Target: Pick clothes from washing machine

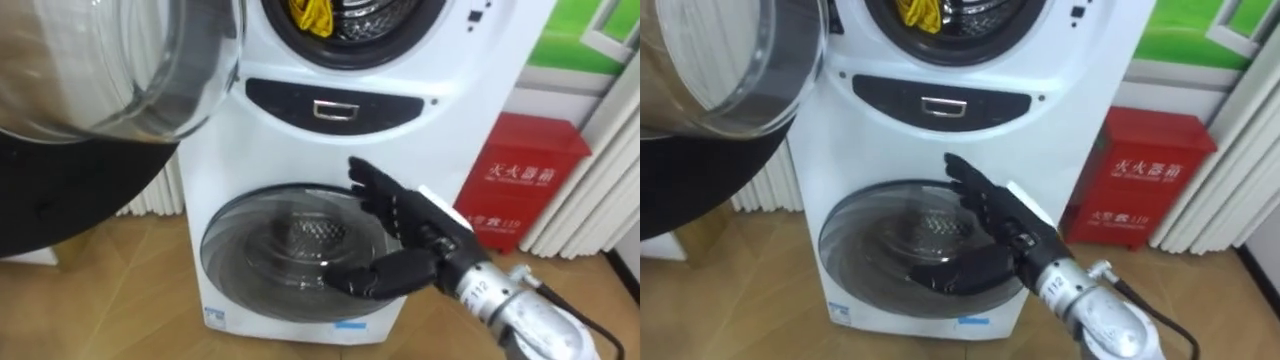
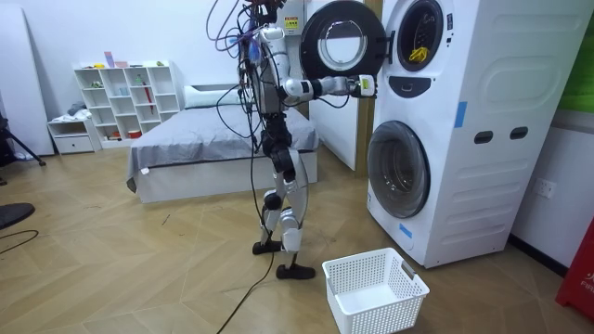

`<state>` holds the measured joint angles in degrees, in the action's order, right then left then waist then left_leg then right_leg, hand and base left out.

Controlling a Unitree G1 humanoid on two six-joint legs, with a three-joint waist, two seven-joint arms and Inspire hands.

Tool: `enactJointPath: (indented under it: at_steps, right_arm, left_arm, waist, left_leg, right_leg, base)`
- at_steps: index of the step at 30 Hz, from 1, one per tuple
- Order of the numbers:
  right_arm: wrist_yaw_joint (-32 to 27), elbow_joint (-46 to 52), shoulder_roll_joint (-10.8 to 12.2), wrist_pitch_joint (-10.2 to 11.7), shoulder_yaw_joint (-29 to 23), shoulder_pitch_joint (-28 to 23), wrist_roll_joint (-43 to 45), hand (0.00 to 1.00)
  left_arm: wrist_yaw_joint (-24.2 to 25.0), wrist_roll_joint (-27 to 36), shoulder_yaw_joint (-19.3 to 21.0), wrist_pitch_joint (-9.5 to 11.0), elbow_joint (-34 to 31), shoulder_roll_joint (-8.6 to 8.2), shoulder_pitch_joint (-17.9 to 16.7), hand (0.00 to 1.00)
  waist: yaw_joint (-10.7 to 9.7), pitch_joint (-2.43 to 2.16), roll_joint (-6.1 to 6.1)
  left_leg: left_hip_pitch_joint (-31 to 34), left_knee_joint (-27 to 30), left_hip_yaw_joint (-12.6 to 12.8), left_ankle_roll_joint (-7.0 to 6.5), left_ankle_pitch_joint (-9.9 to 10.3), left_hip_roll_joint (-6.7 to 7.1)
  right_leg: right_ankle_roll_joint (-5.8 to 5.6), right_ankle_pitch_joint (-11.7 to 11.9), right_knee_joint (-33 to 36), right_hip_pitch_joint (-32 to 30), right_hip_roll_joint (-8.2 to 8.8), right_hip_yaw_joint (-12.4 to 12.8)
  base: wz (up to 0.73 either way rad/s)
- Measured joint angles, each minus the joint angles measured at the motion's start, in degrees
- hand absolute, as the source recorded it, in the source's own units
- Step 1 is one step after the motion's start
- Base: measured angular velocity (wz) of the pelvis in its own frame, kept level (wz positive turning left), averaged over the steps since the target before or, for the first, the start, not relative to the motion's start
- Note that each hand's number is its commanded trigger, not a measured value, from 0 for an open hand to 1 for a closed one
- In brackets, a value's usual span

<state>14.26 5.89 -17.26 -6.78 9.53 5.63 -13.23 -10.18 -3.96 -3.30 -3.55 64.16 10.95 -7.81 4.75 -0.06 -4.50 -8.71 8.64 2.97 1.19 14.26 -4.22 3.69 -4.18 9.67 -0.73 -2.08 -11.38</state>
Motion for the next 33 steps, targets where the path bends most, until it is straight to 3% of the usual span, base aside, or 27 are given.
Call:
enactJointPath:
  at_steps: [4,10,14,20,27,29,31,33]
  right_arm:
    - [-2.55,3.28,0.03,0.23,-3.71,0.13,-0.38,0.0]
    - [-4.53,5.43,0.07,1.9,-4.43,1.53,-4.84,0.0]
    - [-6.74,5.83,0.12,2.79,-4.43,4.69,-9.11,0.0]
    - [-9.83,6.14,0.07,3.34,-4.31,8.42,-11.65,0.0]
    - [-11.15,6.12,0.28,3.69,-3.79,8.93,-10.56,0.0]
    - [-11.11,6.01,0.58,3.68,-3.77,8.95,-9.48,0.0]
    - [-11.07,5.97,1.67,3.7,-3.79,8.96,-10.67,0.0]
    - [-11.07,5.13,2.59,3.71,-3.69,8.97,-11.02,0.0]
  left_arm:
    - [-0.03,-0.07,0.8,0.24,0.0,0.03,-1.49,0.0]
    - [-0.15,-0.25,0.81,-0.04,-0.02,0.01,-2.91,0.0]
    - [-0.4,-0.72,0.81,-0.01,-0.05,0.12,-2.59,0.0]
    - [-0.4,-0.74,0.85,-0.04,-0.09,0.12,-2.3,0.0]
    - [-1.58,-0.69,0.8,-0.54,-0.1,-0.16,-2.42,0.0]
    - [-1.64,-0.67,0.98,-1.1,0.37,-0.07,-2.26,0.0]
    - [-1.69,-0.35,1.48,-1.17,1.73,0.24,-2.34,0.0]
    - [-1.63,-0.06,2.14,-1.34,2.02,0.56,-2.79,0.0]
  waist:
    - [0.03,0.03,0.05]
    - [0.34,0.11,0.1]
    - [0.38,0.68,-0.13]
    - [0.98,0.67,-0.15]
    - [2.66,0.61,-0.18]
    - [3.3,0.63,-0.23]
    - [3.77,0.78,0.01]
    - [4.13,0.83,0.0]
  left_leg:
    - [0.01,0.01,0.0,0.0,0.0,0.03]
    - [-0.33,0.1,0.06,0.0,0.0,-0.02]
    - [0.3,0.04,0.05,0.0,0.01,0.04]
    - [0.49,-0.02,-0.11,0.02,0.03,-0.04]
    - [0.46,1.36,0.12,0.04,0.03,-0.28]
    - [1.21,3.66,0.13,0.41,0.54,-0.32]
    - [3.64,11.7,0.21,1.19,2.81,-1.13]
    - [6.13,19.19,0.22,1.66,3.71,-1.67]
  right_leg:
    - [-0.04,-0.03,-0.03,0.05,-0.17,-0.06]
    - [-0.05,-0.03,0.02,0.2,-0.16,-0.04]
    - [-0.08,-0.05,0.08,-0.34,-0.18,0.04]
    - [-0.06,-0.06,0.08,-0.38,-0.3,-0.05]
    - [0.05,-0.21,0.6,-0.05,-0.24,-0.51]
    - [0.15,-1.1,2.07,-0.22,-0.03,-0.46]
    - [0.64,-3.68,5.12,-0.14,0.02,-0.69]
    - [1.32,-6.12,7.25,-0.03,0.1,-0.76]
  base:
    - [0.0]
    - [0.0]
    - [0.0]
    - [0.0]
    - [0.01]
    - [0.03]
    - [0.09]
    - [0.07]
